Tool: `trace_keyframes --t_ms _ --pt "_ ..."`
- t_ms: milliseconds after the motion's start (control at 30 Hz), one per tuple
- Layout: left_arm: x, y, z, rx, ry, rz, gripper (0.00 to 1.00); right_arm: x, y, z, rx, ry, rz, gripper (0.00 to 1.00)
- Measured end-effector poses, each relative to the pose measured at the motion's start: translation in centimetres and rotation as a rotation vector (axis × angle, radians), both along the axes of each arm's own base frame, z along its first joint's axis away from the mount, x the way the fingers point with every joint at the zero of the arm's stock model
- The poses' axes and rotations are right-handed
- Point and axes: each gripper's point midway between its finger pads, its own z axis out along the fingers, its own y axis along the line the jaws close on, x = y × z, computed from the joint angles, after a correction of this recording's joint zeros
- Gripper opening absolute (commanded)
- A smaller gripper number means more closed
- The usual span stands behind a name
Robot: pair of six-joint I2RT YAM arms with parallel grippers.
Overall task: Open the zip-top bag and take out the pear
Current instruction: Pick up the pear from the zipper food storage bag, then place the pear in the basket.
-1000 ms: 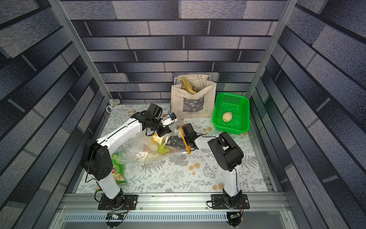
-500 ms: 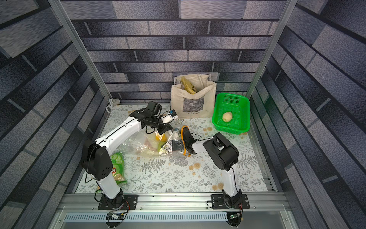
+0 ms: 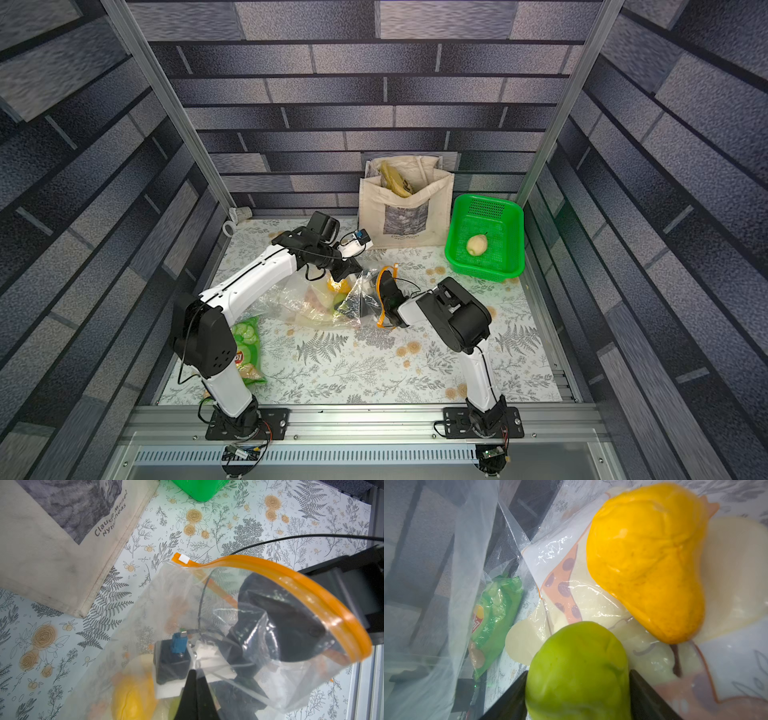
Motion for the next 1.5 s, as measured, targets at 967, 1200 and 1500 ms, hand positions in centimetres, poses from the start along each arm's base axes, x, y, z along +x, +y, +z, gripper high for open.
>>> trace_keyframes --t_ms 967,1200,1500 --pt "1.4 2.4 -1.2 0.048 0.016 0.100 0.00 1.2 -6.5 4.4 0.117 0.119 -0.215 0.62" --pt "1.6 2.6 -1.3 0.057 0.011 0.107 0.00 3.1 -11.2 9.2 0.126 0.048 -0.321 0.63" --pt "1.5 2.7 -1.6 0.063 0.017 0.109 0.00 5.6 -19.5 12.2 -0.001 0.018 -0.528 0.63"
